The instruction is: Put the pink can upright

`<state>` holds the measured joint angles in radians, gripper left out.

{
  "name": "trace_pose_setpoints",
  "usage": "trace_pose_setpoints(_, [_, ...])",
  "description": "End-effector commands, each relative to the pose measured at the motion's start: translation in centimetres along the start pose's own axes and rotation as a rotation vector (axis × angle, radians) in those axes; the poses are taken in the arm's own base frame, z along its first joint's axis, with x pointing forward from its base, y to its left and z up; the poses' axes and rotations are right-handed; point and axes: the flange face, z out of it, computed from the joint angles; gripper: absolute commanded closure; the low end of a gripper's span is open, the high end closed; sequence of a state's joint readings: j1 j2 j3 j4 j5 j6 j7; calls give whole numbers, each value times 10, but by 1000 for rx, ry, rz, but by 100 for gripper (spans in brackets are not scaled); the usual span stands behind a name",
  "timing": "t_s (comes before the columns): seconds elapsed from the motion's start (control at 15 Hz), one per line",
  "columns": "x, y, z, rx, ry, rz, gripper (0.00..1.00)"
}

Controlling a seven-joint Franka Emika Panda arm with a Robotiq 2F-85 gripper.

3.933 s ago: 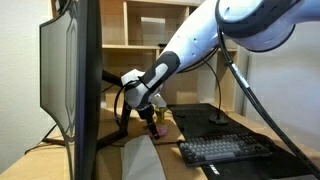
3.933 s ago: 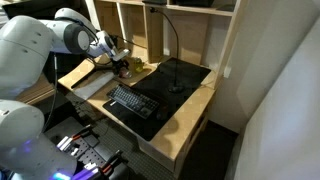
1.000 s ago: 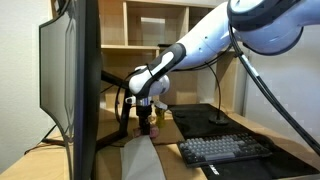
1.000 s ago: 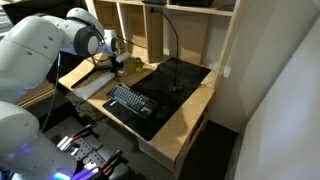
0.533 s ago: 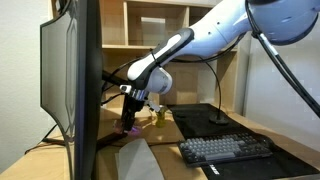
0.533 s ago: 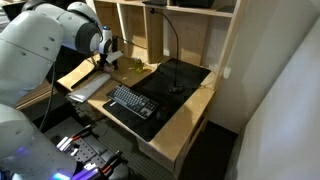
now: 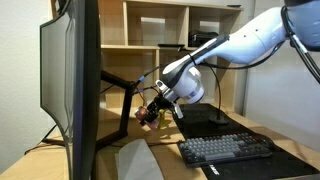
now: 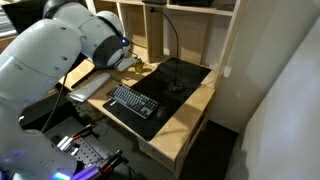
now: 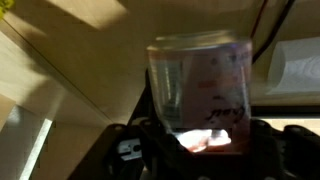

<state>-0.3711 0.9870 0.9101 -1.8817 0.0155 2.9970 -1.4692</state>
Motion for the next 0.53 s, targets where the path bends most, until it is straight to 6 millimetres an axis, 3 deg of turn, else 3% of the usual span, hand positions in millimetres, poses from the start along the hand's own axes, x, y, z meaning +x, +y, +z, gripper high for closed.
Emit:
trace_pose_setpoints(0.0, [-38, 0, -34, -62, 195, 1, 58])
trace_pose_setpoints(0.13, [-51, -3, -43, -61, 288, 4, 58])
trace_pose_setpoints(0.2, [-45, 5, -35, -38, 176, 12, 33])
trace_pose_setpoints(0.4, [-60, 2, -43, -55, 259, 26, 33])
trace_pose_setpoints(0.47, [-58, 1, -39, -25, 270, 26, 58])
